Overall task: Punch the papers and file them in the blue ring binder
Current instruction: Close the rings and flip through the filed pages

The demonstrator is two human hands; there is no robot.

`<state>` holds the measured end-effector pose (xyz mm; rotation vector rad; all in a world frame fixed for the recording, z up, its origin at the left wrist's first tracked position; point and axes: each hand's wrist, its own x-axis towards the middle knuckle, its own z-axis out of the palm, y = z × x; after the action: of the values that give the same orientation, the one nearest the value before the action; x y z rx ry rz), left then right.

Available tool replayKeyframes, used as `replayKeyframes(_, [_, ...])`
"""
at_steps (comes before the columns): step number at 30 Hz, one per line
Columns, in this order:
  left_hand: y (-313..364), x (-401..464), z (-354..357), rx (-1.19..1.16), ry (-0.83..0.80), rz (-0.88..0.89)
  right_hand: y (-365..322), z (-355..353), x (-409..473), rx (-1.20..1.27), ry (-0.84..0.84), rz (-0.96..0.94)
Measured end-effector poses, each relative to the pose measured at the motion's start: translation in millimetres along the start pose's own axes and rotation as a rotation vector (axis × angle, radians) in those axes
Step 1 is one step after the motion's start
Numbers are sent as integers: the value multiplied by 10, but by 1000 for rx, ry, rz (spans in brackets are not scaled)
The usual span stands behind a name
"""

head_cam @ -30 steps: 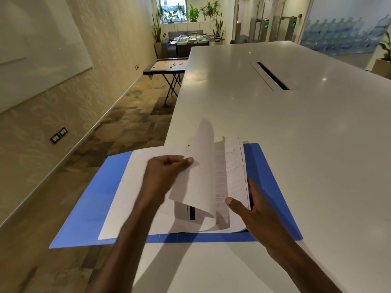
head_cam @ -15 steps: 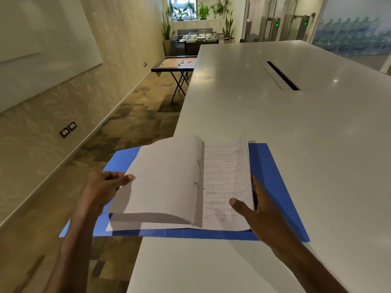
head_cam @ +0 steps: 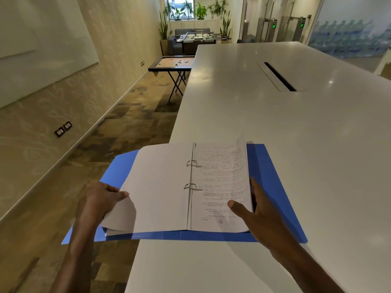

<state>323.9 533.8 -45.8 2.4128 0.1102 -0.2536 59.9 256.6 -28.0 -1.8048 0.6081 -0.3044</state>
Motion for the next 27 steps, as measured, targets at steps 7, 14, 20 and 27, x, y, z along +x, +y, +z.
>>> replayKeyframes(7, [306,-136,-34,-10,78,135,6,9,-3,-4,6,3])
replayKeyframes(14, [1000,-729,155,-275,3,400,-7,23,-11,-20,9,-9])
replayKeyframes(20, [1493,-1243,604,-420,-298,518,43,31,0,-20,-8,7])
replayKeyframes(27, [1704,-1554,1067,-377,-497,438,62,78,21,-17,-1,21])
